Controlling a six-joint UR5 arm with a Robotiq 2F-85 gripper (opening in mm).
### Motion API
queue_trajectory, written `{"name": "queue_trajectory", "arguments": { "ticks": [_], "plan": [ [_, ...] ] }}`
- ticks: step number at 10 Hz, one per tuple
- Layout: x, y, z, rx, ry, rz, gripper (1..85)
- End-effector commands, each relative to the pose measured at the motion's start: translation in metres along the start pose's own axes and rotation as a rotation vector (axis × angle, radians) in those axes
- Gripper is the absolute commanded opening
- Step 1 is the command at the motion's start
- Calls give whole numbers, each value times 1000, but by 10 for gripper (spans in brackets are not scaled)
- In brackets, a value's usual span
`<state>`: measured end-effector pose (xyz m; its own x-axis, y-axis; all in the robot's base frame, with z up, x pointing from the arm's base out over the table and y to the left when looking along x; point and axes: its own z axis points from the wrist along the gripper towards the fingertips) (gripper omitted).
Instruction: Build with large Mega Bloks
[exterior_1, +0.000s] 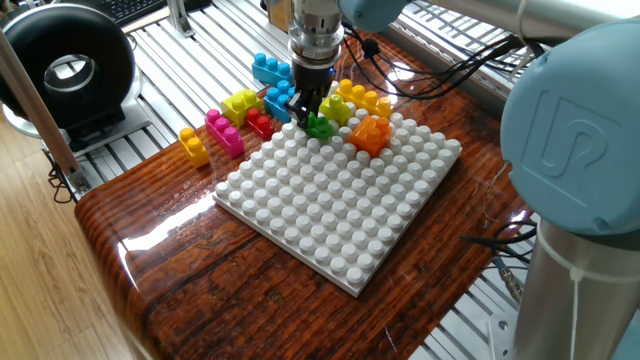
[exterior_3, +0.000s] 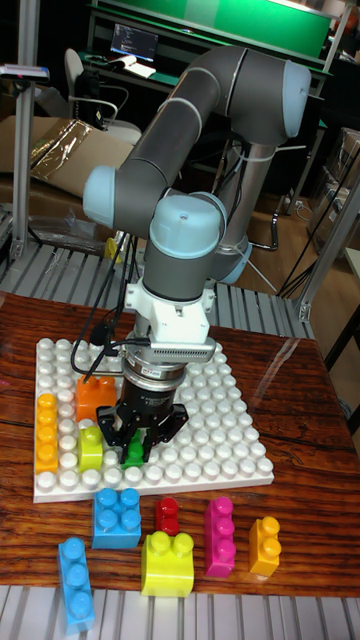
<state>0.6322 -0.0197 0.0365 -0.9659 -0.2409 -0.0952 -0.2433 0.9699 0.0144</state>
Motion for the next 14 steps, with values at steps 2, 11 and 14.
{"name": "queue_trajectory", "arguments": {
  "ticks": [2,11,14],
  "plan": [
    [6,2,-3,-35,29,-23,270],
    [5,4,-6,-34,41,-49,440],
    [5,6,-9,-41,38,-36,440]
  ]
}}
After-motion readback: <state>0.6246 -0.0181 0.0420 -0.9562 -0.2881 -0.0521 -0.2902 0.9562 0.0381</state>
